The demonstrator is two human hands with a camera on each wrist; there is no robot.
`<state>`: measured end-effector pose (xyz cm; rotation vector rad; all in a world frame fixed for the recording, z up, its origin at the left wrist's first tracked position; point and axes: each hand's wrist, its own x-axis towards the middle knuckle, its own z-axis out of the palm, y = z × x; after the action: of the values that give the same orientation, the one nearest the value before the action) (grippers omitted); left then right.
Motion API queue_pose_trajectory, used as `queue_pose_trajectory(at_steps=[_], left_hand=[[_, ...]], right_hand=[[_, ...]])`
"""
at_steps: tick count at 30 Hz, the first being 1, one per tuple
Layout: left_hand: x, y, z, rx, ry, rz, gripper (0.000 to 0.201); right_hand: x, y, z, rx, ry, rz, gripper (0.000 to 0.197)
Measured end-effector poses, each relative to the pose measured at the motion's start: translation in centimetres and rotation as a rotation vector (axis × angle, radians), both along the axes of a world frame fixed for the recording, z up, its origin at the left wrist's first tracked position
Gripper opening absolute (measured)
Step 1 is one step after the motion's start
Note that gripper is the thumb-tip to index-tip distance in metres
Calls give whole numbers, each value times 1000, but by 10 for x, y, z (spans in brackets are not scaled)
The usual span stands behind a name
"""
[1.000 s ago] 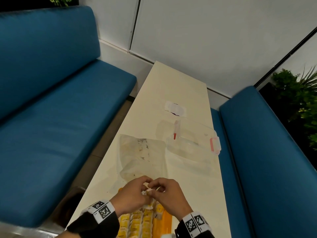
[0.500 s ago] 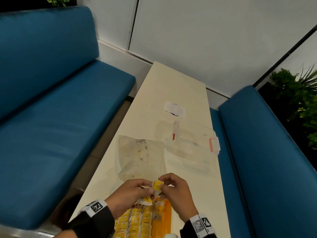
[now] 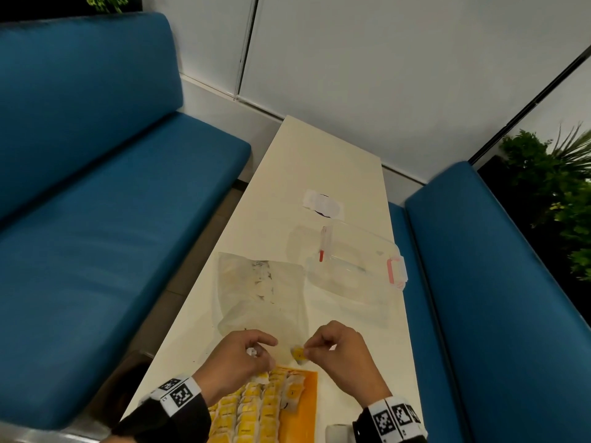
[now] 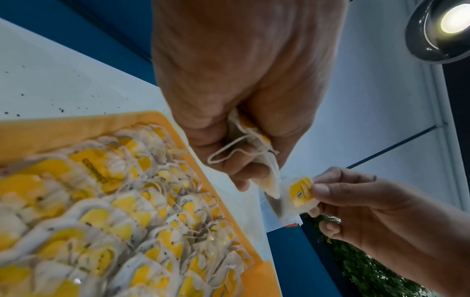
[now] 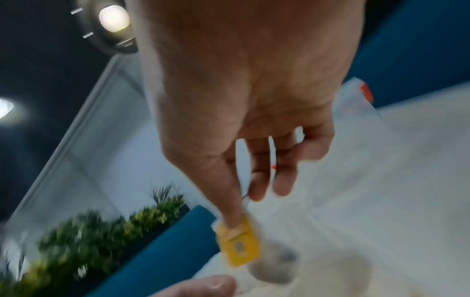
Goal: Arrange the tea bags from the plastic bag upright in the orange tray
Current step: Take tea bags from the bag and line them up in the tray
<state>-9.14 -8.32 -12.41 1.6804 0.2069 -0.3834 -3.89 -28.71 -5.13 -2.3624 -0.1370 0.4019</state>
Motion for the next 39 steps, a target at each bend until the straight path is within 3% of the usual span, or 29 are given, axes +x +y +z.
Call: queue_pose_trajectory(at_steps=[8,13,18,22,30,39], left_hand=[[2,-1,0,43,-51,-11,24],[4,-4,1,122,-155,-96,44],[7,-13,1,217,-222,-101,11],[5,-15,-2,233,-194,-76,14],[2,-3,-17,272,-137,-42,5],[-1,1,-30,264,-129,-78,6]], right_hand=[[2,-12,4,26,-50,47,16],[-6,-3,-2,-24,-50,118,14],[-10,4,-5,68,-24,84,11],[-13,5,-4,30,-21,113,17],[-19,-12,-12,-349,-33,287,22],[-27,-7,-26,-570,222,581,27]])
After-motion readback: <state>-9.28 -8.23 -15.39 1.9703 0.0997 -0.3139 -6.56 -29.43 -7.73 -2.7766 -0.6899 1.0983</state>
